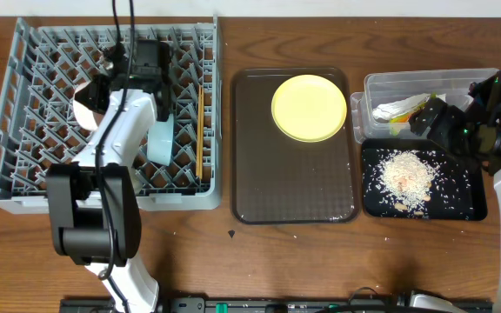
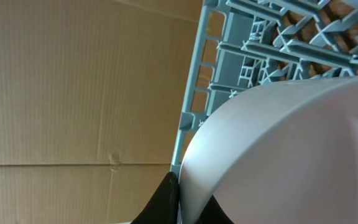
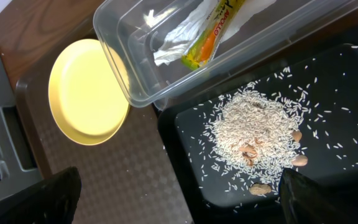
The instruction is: Sort waste into correct bins and load items into the dishwasher
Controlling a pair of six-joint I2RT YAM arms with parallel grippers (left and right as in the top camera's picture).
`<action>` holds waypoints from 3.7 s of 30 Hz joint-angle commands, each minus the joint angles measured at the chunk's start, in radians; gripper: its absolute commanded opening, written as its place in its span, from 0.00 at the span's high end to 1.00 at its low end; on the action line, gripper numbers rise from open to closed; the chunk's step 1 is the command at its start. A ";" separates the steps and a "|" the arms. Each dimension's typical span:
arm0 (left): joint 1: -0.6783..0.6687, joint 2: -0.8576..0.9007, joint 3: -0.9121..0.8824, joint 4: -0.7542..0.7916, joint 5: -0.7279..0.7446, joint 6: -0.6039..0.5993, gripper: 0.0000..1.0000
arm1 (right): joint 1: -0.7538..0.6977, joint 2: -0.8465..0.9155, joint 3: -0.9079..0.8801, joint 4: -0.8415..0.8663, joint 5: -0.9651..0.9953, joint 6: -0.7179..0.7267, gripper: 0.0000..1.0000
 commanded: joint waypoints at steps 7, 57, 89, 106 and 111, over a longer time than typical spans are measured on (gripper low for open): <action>-0.013 0.040 -0.004 -0.006 0.013 -0.010 0.83 | -0.004 0.005 0.010 -0.001 -0.002 0.003 0.01; -0.425 0.068 -0.006 0.194 1.493 -0.720 0.36 | -0.004 0.005 0.010 -0.001 -0.001 0.003 0.01; -0.409 0.183 -0.005 0.003 1.460 -0.733 0.72 | -0.004 0.005 0.010 -0.001 -0.001 0.003 0.01; -0.409 -0.174 -0.005 -0.232 1.337 -0.640 0.53 | 0.303 0.026 -0.147 0.143 -0.144 0.070 0.39; -0.409 -0.282 -0.005 -0.254 1.337 -0.641 0.44 | 0.526 0.027 -0.336 0.375 0.078 0.251 0.54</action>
